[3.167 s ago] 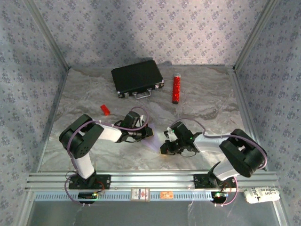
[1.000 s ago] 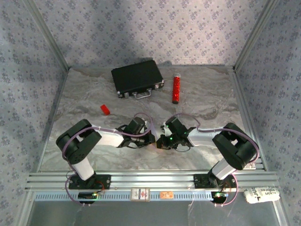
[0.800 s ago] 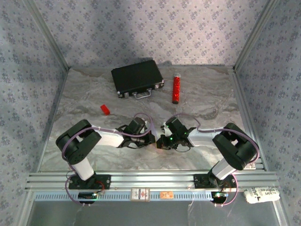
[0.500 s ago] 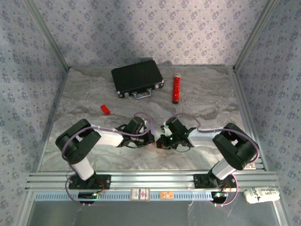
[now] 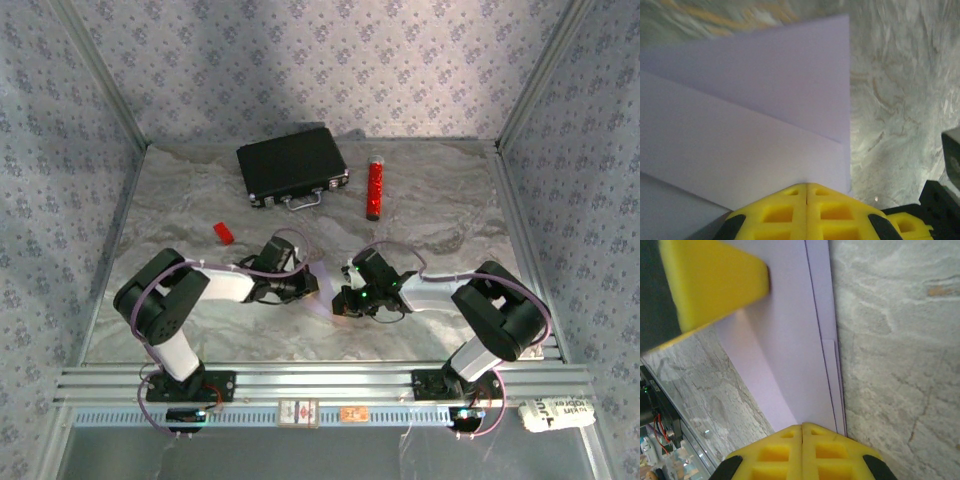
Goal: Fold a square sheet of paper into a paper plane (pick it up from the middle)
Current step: Fourth fold the wing at the center of the table.
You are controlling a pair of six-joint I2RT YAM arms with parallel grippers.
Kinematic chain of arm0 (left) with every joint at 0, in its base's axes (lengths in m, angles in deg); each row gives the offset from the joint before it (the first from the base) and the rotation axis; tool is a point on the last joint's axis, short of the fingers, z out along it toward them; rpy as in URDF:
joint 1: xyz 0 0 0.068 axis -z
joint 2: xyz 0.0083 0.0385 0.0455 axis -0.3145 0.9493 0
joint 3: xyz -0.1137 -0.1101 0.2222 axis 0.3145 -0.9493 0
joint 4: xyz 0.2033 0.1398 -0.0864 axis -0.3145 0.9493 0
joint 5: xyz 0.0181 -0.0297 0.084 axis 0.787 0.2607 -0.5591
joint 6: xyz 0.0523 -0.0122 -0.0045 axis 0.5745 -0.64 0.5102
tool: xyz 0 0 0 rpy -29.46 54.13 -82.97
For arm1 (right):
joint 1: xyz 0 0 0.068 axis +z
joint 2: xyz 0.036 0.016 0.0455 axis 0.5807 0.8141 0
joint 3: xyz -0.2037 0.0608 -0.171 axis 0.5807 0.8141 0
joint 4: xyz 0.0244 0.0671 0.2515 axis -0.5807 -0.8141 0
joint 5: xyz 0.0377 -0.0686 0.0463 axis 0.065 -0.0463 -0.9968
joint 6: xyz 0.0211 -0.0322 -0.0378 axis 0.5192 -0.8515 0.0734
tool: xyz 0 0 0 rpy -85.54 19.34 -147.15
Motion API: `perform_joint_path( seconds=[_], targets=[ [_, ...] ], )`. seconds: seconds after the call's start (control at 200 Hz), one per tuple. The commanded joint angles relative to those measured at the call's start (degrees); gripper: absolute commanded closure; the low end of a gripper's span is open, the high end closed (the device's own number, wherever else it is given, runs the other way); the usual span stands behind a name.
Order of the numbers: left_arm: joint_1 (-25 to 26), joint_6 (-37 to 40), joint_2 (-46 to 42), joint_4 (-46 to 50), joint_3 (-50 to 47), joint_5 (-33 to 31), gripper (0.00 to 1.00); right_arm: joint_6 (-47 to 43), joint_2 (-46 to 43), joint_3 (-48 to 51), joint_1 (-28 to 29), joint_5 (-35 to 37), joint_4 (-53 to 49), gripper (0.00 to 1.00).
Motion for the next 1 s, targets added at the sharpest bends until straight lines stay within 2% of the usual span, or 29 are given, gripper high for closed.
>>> perform_joint_path(
  seconds=[0.0,0.525,0.715,0.994],
  targets=[
    [-3.5,2.2,1.3,4.4,0.9,-4.6,0.96,-0.3,0.9,2.5,0.5,1.5,-6.9,1.0],
    [-14.8,9.6,2.2,9.3,3.6,-0.5,0.95,-0.8,-0.2,3.5,0.3,1.3,-7.0,1.0],
    [-14.3,9.3,-0.3,9.6,5.4,1.7,0.93,-0.7,-0.1,3.6,0.3,1.5,-6.8,1.0],
    [-10.3,6.9,-7.0,10.6,4.9,-1.9,0.91,-0.4,0.1,3.5,0.2,2.0,-6.6,1.0]
  ],
)
